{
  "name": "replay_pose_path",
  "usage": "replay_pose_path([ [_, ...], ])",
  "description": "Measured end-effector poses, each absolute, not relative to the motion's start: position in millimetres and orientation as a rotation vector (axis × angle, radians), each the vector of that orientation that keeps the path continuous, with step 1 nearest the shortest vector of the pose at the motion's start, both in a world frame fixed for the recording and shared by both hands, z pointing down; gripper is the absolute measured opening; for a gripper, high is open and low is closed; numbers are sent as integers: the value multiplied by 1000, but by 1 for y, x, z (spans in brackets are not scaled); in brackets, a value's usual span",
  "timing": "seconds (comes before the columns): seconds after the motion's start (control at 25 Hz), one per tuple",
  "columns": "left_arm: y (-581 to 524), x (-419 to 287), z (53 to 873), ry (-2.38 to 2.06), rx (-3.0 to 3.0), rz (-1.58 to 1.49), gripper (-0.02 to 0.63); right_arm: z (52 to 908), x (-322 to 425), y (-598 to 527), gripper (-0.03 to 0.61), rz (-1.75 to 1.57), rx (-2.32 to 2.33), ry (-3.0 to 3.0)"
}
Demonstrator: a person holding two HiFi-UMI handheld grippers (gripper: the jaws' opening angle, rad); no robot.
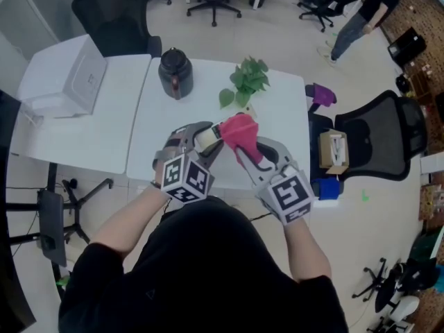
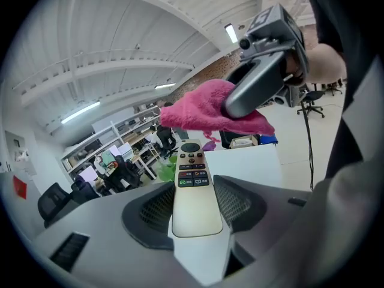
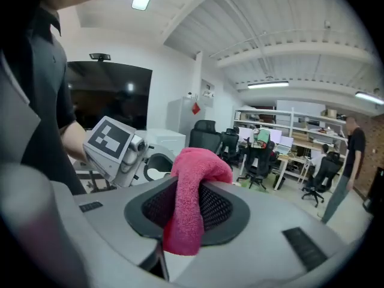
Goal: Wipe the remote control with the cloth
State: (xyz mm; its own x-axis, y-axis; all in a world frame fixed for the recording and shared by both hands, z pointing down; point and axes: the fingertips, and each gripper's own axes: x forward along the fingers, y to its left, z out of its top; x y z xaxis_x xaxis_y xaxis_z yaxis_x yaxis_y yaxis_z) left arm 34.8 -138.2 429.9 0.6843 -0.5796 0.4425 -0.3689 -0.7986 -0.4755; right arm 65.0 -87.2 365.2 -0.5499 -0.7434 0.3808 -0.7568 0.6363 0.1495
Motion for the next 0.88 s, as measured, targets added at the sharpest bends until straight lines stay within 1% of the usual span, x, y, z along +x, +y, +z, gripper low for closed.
replay_pose_path([
  [0.2, -132, 41, 425, 686, -2482, -826, 209, 374, 27, -88, 104, 26, 1023, -2404],
  [0.4, -120, 42, 419, 637, -2428, -788, 209, 388, 19, -87, 104, 31, 935, -2349],
  [0.68, -110, 40, 412, 604, -2420, -720, 209, 385, 47, -94, 104, 62, 1045, -2290],
  [0.88, -106, 39, 413, 598, -2423, -712, 209, 382, 86, -104, 104, 83, 1167, -2242],
])
